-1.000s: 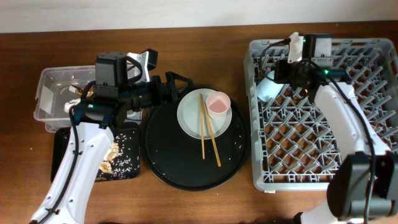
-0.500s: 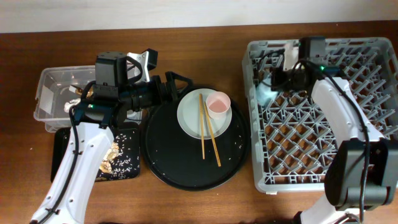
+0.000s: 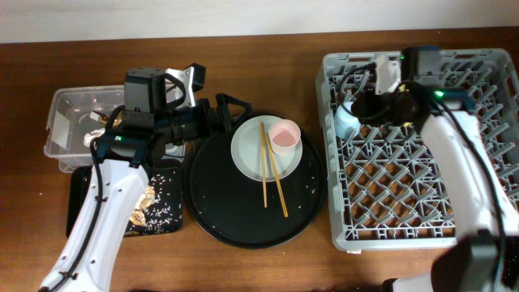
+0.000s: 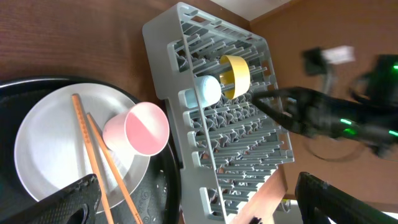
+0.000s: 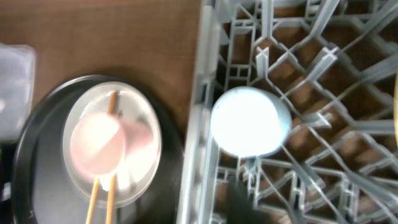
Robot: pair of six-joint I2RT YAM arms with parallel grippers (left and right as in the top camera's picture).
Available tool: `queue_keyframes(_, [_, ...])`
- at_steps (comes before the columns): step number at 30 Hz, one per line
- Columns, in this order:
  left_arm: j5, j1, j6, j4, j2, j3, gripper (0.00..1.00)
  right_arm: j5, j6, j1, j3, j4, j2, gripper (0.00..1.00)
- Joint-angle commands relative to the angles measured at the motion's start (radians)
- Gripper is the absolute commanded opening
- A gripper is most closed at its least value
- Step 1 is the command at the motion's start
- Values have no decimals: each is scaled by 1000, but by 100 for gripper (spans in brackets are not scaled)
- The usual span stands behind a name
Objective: Sort waste into correct bins and load items into the dishwasher rack
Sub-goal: 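Place the blue cup upside down in the rack with the right gripper, then grasp the pink cup on the white plate with the left gripper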
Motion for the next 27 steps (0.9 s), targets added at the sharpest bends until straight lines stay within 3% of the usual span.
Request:
queue_keyframes(1, [-7, 2, 13, 2, -8, 10, 99, -1, 6, 3, 33, -92, -122, 53])
queue_keyframes(3, [-7, 2, 13, 2, -8, 10, 99, 6, 6, 3, 33, -126, -149, 68])
queue_keyframes(4, [-7, 2, 13, 2, -8, 10, 99, 6, 6, 3, 33, -135, -158, 93])
queue_keyframes(5, [-7, 2, 13, 2, -8, 10, 99, 6, 6, 4, 33, -141, -163, 98])
queue_keyframes(10, [-9, 2, 13, 2, -8, 10, 99, 6, 6, 4, 33, -153, -150, 98])
queue_keyframes(16, [-138, -10, 14, -12, -8, 9, 99, 6, 6, 4, 33, -153, -144, 98])
queue_keyframes(17, [-139, -18, 14, -11, -6, 9, 81, 6, 6, 4, 33, -153, -143, 98])
queue_keyframes(18, [-148, -31, 13, -11, -3, 9, 52, 7, 6, 4, 33, -153, -143, 98])
queue_keyframes(19, [-174, -51, 13, -11, 2, 9, 35, 6, 6, 4, 33, -153, -143, 99])
queue_keyframes(20, [-200, -71, 13, -11, 8, 9, 33, 6, 6, 4, 33, -153, -143, 98])
queue_keyframes(24, [-356, -210, 13, -7, 57, 8, 37, 6, 6, 4, 33, -153, -143, 98])
queue_keyframes(26, [-390, -273, 13, -4, 87, 8, 74, 6, 6, 4, 33, -153, -143, 98])
queue_keyframes(27, [-407, -291, 13, 14, 98, 8, 72, 6, 6, 4, 33, -153, -143, 98])
